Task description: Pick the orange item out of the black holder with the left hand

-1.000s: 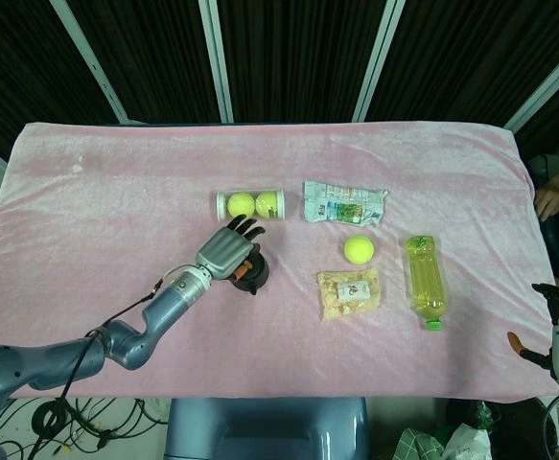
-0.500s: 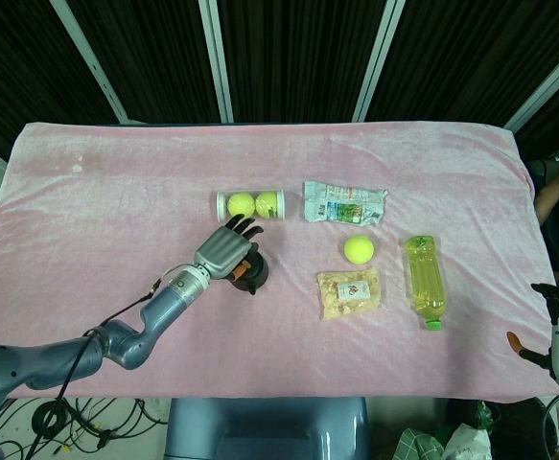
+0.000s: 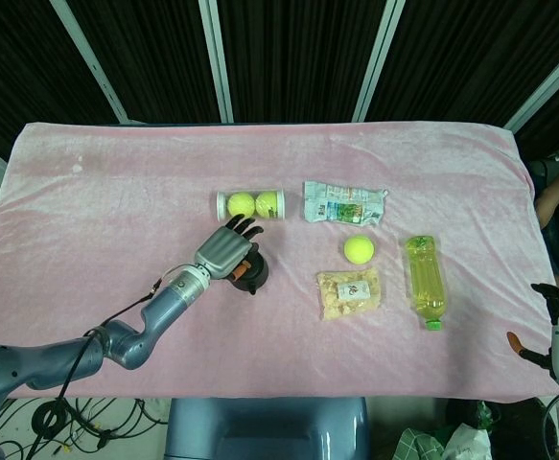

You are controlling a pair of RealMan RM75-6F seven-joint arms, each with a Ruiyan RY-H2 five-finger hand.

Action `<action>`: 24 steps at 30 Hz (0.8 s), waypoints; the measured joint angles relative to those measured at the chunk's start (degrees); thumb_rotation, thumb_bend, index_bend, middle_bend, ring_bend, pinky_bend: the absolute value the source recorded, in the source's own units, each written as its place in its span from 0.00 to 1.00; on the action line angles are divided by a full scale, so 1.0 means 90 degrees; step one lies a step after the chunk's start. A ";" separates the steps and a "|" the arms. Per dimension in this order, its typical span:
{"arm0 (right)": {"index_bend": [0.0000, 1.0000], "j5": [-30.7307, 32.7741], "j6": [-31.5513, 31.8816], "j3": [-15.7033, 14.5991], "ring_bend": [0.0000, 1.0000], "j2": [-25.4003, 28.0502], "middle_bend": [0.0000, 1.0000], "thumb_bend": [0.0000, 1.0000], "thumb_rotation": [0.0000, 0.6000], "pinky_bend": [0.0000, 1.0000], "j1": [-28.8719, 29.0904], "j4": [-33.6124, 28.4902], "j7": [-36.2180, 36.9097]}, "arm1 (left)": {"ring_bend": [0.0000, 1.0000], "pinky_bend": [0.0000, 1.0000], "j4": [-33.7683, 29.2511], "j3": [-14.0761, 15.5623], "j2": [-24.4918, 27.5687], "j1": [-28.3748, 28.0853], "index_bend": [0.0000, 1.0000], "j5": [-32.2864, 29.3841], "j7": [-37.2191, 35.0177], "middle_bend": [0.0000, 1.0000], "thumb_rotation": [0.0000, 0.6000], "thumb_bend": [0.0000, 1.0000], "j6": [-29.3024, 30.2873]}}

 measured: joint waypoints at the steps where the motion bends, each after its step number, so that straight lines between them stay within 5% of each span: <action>1: 0.22 0.0000 -0.0001 0.0000 0.22 0.0000 0.17 0.15 1.00 0.18 0.0000 0.0000 0.0002 | 0.00 0.00 -0.0010 -0.0006 0.0004 0.0001 0.58 -0.0001 -0.0003 0.13 1.00 0.45 0.0004; 12: 0.22 0.0001 0.0003 0.0001 0.22 0.0003 0.17 0.15 1.00 0.18 -0.0006 -0.0003 0.0021 | 0.00 0.00 -0.0222 -0.0151 0.0109 0.0016 0.58 0.0050 -0.0173 0.13 1.00 0.45 0.0131; 24: 0.22 -0.0010 0.0013 -0.0011 0.22 -0.0002 0.17 0.15 1.00 0.18 -0.0011 -0.0007 -0.0003 | 0.00 0.00 -0.1281 -0.0478 0.1045 0.0257 0.58 0.0254 -0.0550 0.14 1.00 0.45 0.0665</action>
